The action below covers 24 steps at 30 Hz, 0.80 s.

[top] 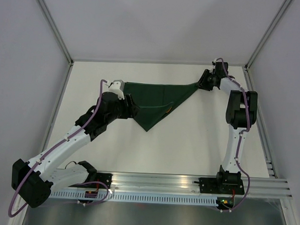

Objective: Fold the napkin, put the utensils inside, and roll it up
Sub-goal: Fold the napkin at the center of the board.

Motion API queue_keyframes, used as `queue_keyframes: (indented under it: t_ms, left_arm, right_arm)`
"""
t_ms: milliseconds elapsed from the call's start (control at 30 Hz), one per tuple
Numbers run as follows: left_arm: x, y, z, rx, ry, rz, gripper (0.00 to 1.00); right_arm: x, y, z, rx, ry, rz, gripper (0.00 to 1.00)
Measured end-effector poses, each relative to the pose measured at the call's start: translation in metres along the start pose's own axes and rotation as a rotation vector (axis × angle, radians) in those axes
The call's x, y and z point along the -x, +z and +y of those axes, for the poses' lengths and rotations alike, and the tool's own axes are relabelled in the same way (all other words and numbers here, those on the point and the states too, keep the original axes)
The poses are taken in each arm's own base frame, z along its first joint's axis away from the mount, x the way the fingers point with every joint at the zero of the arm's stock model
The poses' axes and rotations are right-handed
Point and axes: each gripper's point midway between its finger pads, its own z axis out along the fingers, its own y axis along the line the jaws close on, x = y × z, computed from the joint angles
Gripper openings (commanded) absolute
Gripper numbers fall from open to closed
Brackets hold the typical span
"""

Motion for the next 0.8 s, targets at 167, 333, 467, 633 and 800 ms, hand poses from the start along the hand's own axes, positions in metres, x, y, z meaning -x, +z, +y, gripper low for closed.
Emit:
queue_keyframes:
  t_ms: [167,333,467,633,800]
  left_arm:
    - [0.0,0.0,0.0,0.0,0.0,0.0,0.63]
    - [0.0,0.0,0.0,0.0,0.0,0.0,0.63]
    - [-0.003,0.001,0.001,0.003,0.001,0.006,0.63]
    - [-0.01,0.002,0.005,0.011,-0.001,0.023,0.63]
    - [-0.019,0.006,0.009,0.02,-0.014,0.041,0.63]
  right_arm:
    - [-0.003,0.004,0.001,0.012,0.031,0.009,0.21]
    - [-0.001,0.006,0.004,0.032,0.038,-0.003,0.08]
    - [-0.015,0.001,0.001,0.032,0.038,-0.001,0.06]
    - [-0.026,-0.017,0.006,0.042,-0.007,-0.017,0.06]
    - [-0.018,-0.045,0.03,0.078,-0.106,-0.085,0.06]
